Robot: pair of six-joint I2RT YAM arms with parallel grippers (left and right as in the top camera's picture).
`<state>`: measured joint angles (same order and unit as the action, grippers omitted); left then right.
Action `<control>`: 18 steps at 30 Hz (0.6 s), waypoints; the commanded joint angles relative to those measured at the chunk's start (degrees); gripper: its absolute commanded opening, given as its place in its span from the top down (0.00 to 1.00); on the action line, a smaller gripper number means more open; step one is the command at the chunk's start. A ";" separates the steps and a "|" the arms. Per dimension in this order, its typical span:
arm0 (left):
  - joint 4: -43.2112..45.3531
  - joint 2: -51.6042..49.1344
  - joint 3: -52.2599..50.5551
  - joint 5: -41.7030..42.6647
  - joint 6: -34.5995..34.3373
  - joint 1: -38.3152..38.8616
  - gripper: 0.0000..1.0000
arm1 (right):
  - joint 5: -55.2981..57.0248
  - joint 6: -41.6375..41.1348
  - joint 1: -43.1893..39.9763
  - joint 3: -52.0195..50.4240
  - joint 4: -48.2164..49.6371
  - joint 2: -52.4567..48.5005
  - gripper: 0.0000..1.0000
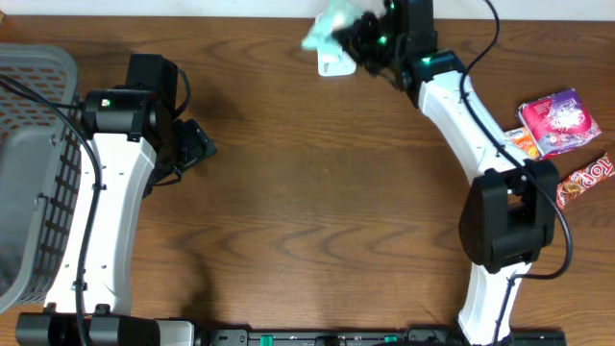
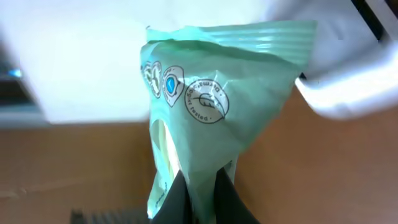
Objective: Scan the item barcode
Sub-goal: 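Hold the wipes pack in front of the scanner and turn it, then carry the wipes pack right and drop it by the other items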
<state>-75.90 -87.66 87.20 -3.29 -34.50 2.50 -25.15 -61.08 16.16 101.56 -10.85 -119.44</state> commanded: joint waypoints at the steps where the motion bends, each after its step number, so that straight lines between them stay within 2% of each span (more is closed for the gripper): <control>1: -0.15 0.00 -0.09 -0.33 0.13 -0.09 0.02 | 8.37 -2.91 0.15 0.44 7.61 -4.52 0.99; 3: -0.15 0.00 -0.09 -0.33 0.11 -0.09 0.02 | 8.09 -6.19 -0.39 0.50 12.48 -8.57 0.99; 7: -0.15 0.00 -0.09 -0.33 0.11 -0.09 0.02 | 5.44 -5.99 -1.14 0.55 15.06 -13.16 0.99; 12: -0.15 0.00 -0.09 -0.33 0.11 -0.09 0.02 | 3.80 3.19 -1.51 0.63 16.00 -14.12 0.99; 18: -0.15 0.00 -0.09 -0.33 0.11 -0.09 0.02 | 4.85 10.40 -3.80 1.20 13.33 -8.44 0.99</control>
<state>-75.92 -87.66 87.20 -3.29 -34.50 2.50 -20.99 -56.86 14.35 101.45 3.46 -134.17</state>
